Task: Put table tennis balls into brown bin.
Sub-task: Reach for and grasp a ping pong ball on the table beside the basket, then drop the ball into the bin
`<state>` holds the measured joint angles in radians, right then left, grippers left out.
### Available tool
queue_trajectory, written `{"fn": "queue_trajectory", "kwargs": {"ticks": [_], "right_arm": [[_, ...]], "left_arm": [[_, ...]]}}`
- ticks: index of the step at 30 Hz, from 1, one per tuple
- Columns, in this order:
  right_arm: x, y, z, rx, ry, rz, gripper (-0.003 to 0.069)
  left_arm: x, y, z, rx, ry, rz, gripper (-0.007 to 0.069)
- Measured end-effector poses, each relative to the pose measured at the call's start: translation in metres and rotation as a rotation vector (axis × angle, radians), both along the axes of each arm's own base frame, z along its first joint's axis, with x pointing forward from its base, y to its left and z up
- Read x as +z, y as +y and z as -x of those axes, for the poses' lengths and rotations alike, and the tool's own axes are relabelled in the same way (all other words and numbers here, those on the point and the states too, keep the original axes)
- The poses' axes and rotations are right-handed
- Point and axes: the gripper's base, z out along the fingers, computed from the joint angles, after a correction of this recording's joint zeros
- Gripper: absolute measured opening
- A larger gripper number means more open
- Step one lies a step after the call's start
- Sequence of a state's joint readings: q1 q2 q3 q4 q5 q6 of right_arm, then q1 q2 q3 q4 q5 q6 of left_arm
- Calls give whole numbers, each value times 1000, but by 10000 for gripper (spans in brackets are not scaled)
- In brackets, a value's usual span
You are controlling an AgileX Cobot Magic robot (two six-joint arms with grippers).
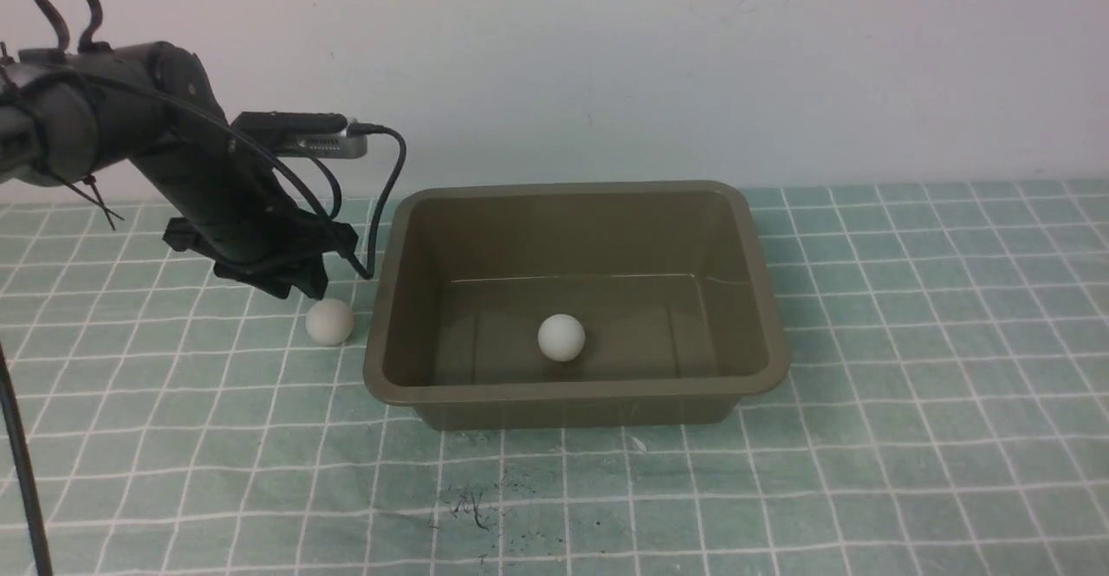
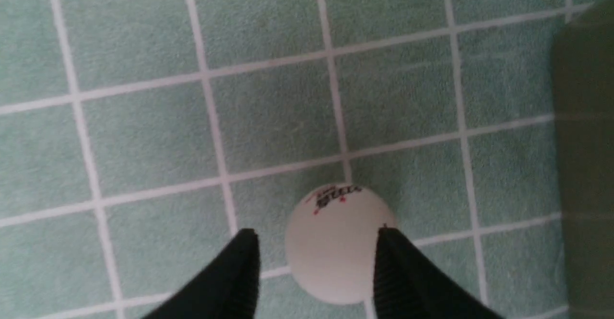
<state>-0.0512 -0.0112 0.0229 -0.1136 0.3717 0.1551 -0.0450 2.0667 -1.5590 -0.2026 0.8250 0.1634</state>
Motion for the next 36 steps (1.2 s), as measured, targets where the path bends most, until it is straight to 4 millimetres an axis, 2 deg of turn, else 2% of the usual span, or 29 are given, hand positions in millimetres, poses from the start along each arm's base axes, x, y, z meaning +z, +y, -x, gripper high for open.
{"fn": "queue_trajectory", "kwargs": {"ticks": [4, 7, 11, 13, 15, 18, 20, 21, 22, 23, 24, 26, 28, 29, 30, 32, 33, 36], "right_arm": [[0, 0, 0, 0, 0, 0, -9], [0, 0, 0, 0, 0, 0, -9], [0, 0, 0, 0, 0, 0, -9], [0, 0, 0, 0, 0, 0, -9], [0, 0, 0, 0, 0, 0, -9], [0, 0, 0, 0, 0, 0, -9], [0, 0, 0, 0, 0, 0, -9], [0, 0, 0, 0, 0, 0, -9], [0, 0, 0, 0, 0, 0, -9], [0, 0, 0, 0, 0, 0, -9], [0, 0, 0, 0, 0, 0, -9], [0, 0, 0, 0, 0, 0, -9], [0, 0, 0, 0, 0, 0, -9], [0, 0, 0, 0, 0, 0, -9], [0, 0, 0, 0, 0, 0, -9], [0, 0, 0, 0, 0, 0, -9], [0, 0, 0, 0, 0, 0, -9], [0, 0, 0, 0, 0, 0, -9]], "left_arm": [[-9, -5, -4, 17, 1, 36, 477], [-14, -7, -6, 17, -4, 35, 511], [-28, -7, -8, 25, 15, 33, 477], [-37, -7, -8, 24, 41, 28, 384], [-39, -6, -8, 16, 51, 18, 345], [-36, -4, -6, -10, 90, -14, 349], [-28, -4, -6, -23, 111, -27, 349], [-6, -4, -8, -32, 99, -29, 349], [-5, -5, -7, -35, 102, -29, 349], [28, -10, -8, -43, 50, -9, 349], [30, -11, -7, -44, 50, -5, 349], [76, -30, -3, -88, -30, 70, 349], [93, -51, 2, -164, -54, 122, 349], [94, -51, 2, -169, -59, 120, 349], [98, -71, 6, -244, -73, 141, 349], [97, -84, 9, -294, -74, 139, 349], [92, -98, 11, -339, -68, 133, 349], [82, -122, 16, -382, -49, 102, 365]]}}
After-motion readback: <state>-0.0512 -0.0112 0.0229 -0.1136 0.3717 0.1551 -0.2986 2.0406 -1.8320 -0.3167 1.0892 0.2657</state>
